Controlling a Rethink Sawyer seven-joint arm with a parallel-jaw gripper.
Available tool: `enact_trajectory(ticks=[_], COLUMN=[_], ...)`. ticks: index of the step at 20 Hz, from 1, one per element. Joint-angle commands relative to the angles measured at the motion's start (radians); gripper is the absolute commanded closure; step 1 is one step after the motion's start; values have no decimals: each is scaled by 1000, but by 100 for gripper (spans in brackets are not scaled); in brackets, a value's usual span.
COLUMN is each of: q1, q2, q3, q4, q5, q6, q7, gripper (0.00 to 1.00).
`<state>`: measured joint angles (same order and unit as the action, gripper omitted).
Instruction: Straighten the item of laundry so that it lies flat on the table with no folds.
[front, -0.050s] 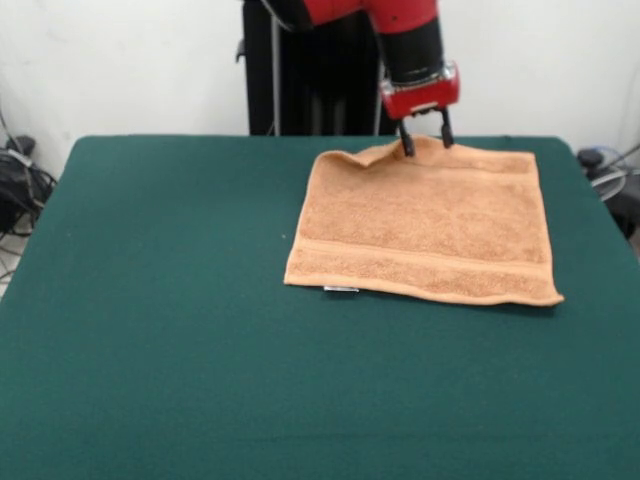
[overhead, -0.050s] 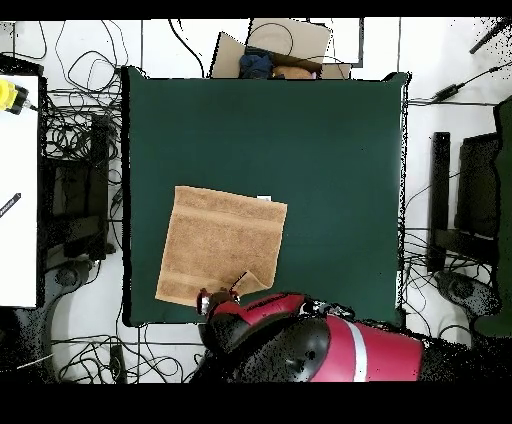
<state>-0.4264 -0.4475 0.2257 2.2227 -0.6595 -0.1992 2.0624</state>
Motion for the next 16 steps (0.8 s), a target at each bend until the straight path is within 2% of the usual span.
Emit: enact_trajectory(ticks=[1, 4, 11, 14, 16], q1=[56, 56, 122, 118, 113], q2=[-29, -57, 118, 152, 144], q3=[-36, -65, -229, -253, -253], q4=[12, 69, 2, -10, -11], q5=[12, -6, -57, -73, -76], q6=[45, 20, -161, -196, -192], q7=[94, 101, 95, 89, 87], gripper=[0, 0, 0, 0, 0])
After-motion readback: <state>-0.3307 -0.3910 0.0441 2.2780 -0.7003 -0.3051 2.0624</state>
